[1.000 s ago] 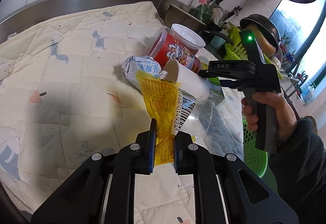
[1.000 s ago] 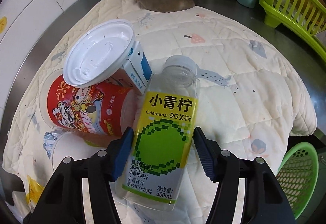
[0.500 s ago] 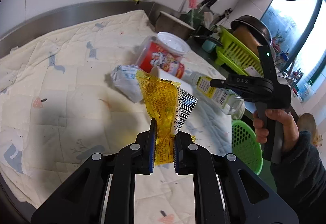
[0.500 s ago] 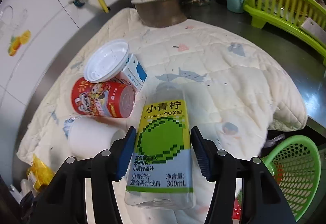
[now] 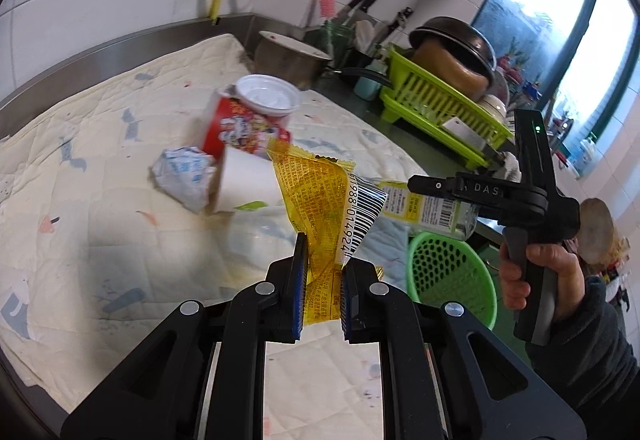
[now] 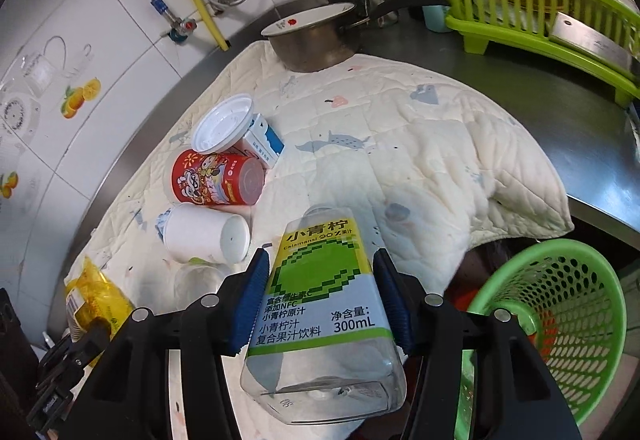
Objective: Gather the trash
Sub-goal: 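Carry the bottle into the green basket with the right gripper and release it, then lower the yellow bag into the green basket and open the left gripper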
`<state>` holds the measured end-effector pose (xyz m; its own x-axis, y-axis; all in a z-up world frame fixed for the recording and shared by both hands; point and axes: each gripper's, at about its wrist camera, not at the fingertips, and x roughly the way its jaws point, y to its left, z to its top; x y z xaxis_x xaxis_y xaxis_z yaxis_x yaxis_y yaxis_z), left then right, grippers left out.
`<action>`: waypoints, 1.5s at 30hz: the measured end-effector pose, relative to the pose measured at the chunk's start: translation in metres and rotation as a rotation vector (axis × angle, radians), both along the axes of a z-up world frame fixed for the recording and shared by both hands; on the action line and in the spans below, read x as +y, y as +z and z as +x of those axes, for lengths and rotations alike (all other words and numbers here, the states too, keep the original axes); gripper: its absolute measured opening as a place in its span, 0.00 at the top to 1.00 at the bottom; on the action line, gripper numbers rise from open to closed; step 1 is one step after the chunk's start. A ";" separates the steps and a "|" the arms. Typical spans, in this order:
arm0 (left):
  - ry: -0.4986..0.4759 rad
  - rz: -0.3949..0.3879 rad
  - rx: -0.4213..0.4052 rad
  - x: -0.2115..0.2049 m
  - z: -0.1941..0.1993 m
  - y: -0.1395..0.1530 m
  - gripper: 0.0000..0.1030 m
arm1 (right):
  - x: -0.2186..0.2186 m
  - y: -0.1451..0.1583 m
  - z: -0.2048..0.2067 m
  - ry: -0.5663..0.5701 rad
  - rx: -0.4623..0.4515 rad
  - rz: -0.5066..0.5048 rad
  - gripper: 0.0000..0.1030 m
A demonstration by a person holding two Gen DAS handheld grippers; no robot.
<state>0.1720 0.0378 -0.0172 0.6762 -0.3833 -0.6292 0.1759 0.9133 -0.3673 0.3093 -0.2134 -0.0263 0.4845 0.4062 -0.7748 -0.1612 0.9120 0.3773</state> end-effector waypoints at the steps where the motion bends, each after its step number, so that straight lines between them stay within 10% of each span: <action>1: -0.009 0.002 -0.001 -0.005 0.000 0.001 0.87 | -0.003 0.001 -0.002 -0.001 -0.003 0.002 0.50; 14: -0.089 0.008 0.005 -0.051 0.003 0.004 0.88 | -0.059 0.007 -0.028 -0.050 -0.028 0.025 0.51; 15: -0.097 0.008 0.005 -0.055 0.003 0.004 0.88 | -0.067 0.007 -0.033 -0.055 -0.026 0.031 0.59; 16: -0.110 0.008 0.005 -0.062 0.004 0.004 0.88 | -0.074 0.007 -0.036 -0.065 -0.026 0.034 0.96; 17: -0.121 0.006 0.006 -0.069 0.004 0.004 0.88 | -0.085 0.006 -0.040 -0.068 -0.015 0.061 0.97; 21: -0.173 0.000 0.005 -0.098 0.004 0.000 0.88 | -0.111 -0.006 -0.065 -0.106 -0.040 -0.078 0.97; 32: -0.195 0.028 0.031 -0.119 0.006 -0.008 0.88 | -0.157 -0.065 -0.105 -0.157 0.009 -0.043 0.83; 45: -0.250 0.032 0.048 -0.144 0.010 -0.014 0.88 | -0.163 -0.061 -0.120 -0.161 -0.037 -0.032 0.59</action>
<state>0.1825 -0.1060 -0.0316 0.5318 -0.5145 -0.6727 0.3813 0.8547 -0.3523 0.1897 -0.3763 -0.0875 0.5697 0.2965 -0.7665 -0.0254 0.9386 0.3442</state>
